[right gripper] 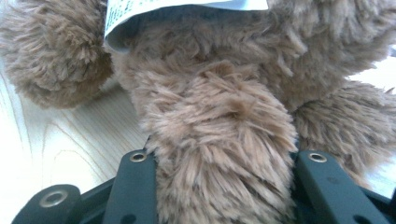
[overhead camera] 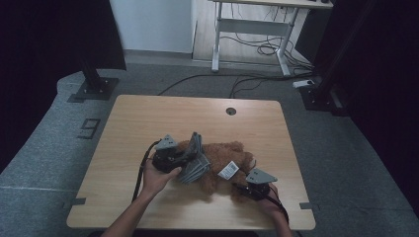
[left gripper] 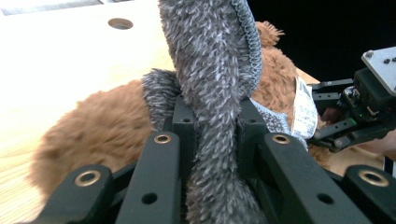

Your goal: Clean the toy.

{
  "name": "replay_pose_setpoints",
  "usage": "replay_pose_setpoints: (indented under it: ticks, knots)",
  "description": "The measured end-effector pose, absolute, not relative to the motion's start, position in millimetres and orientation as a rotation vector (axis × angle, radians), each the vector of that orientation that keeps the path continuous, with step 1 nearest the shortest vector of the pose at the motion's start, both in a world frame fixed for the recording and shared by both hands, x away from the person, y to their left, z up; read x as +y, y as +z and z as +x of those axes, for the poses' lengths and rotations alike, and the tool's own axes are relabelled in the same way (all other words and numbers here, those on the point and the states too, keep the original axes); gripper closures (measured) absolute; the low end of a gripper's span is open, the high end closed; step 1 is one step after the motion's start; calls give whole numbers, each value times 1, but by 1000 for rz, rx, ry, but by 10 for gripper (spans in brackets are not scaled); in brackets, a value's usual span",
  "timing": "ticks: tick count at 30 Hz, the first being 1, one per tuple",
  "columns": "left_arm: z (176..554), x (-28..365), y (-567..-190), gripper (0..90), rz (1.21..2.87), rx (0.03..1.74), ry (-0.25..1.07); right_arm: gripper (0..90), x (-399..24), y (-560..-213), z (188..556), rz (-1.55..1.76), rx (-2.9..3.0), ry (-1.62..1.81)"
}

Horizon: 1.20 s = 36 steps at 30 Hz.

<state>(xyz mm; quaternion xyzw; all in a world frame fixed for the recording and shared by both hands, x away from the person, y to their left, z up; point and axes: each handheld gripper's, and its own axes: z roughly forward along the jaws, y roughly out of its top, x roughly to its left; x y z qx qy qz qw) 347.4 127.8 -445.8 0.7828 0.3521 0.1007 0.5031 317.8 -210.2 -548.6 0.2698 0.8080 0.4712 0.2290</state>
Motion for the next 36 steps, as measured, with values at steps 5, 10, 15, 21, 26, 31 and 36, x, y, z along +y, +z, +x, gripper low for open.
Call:
replay_pose_setpoints:
  ticks: [5,10,15,21,26,31,36]
  knots:
    - [344,147,-446,744,1852,874,249,563,-210,-549,317,759,2222,1301]
    - [347,158,-451,739,1832,898,206,406,-210,-548,314,786,2215,1305]
    - [348,155,-458,742,1822,903,141,240,-224,-540,312,928,2196,1420]
    - [345,151,-461,744,1821,906,126,213,-217,-520,315,1042,2174,1549]
    - [345,155,-464,746,1820,916,123,323,-188,-519,327,1073,2194,1415]
    - [343,157,-468,746,1809,921,100,411,-184,-522,339,1091,2213,1321]
    - [337,155,-467,747,1814,914,131,393,-184,-525,342,1063,2232,1312]
